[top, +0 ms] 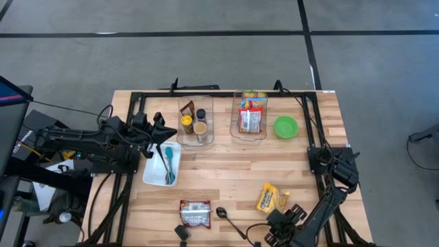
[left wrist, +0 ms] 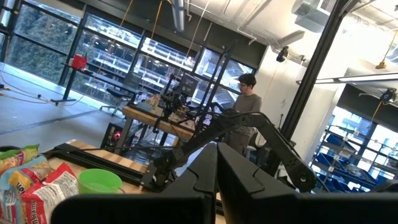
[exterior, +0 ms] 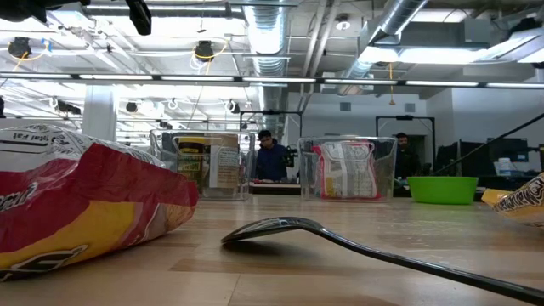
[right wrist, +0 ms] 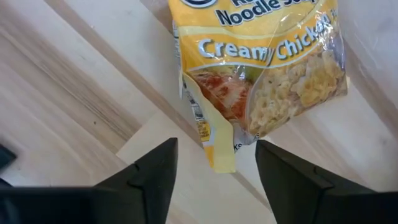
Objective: Pick & Place Food Item
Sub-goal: Put the yellow noodle pack into the right transparent bin
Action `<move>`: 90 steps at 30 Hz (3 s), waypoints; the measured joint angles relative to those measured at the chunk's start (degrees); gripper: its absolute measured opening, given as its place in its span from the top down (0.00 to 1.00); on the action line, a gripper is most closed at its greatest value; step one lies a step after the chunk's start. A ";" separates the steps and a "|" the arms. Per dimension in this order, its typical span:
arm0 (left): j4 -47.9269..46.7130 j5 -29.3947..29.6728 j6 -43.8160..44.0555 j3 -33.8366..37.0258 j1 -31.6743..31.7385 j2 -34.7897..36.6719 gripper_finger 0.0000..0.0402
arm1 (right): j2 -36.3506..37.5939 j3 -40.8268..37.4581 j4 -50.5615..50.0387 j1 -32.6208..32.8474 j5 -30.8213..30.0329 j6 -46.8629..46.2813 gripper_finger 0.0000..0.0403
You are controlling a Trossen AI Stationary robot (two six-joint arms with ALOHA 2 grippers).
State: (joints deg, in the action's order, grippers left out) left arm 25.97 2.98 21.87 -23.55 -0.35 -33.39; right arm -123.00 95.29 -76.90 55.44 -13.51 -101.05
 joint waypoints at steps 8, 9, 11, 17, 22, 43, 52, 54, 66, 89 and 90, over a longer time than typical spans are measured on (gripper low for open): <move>0.01 0.00 0.00 0.00 -0.01 0.00 0.99 | -0.02 -0.19 -0.59 -0.48 -0.08 -1.17 0.52; 0.01 0.00 0.00 0.00 0.01 0.00 0.99 | -0.02 -0.35 -0.14 -0.50 -0.23 -1.19 0.53; -0.01 -0.01 0.00 0.00 0.01 0.00 0.99 | -0.07 -0.91 1.04 -0.78 -0.24 -1.16 0.54; -0.01 -0.01 0.00 0.00 0.00 0.00 0.99 | -0.07 -4.49 3.26 -0.82 -0.01 -2.00 0.57; 0.01 -0.02 0.00 0.00 0.00 0.01 0.99 | -0.09 -4.66 1.75 -0.81 0.45 -3.83 0.61; 0.01 0.00 0.00 0.00 -0.01 0.00 0.99 | -0.09 -4.66 2.61 -0.82 4.21 -3.57 0.73; 0.01 -0.01 0.00 0.00 0.00 0.01 0.99 | -0.09 -4.66 2.60 -0.83 4.19 -3.99 0.87; 0.01 -0.01 0.00 0.00 0.00 0.01 0.99 | -0.09 -4.66 2.60 -0.83 4.19 -3.97 0.91; 0.01 0.00 0.00 0.00 -0.01 0.02 0.99 | -0.09 -4.63 2.26 -0.70 3.31 -2.10 1.00; -0.01 0.00 0.00 0.00 -0.01 0.00 0.99 | 0.69 9.42 -13.07 -1.42 -7.29 8.72 1.00; 0.01 0.00 0.00 0.00 0.01 0.02 0.99 | 0.64 9.76 -13.10 -1.60 -8.35 9.61 1.00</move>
State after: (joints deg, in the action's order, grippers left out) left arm 25.98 2.98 21.87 -23.55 -0.34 -33.36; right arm -122.36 105.04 -90.01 53.84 -21.86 -91.44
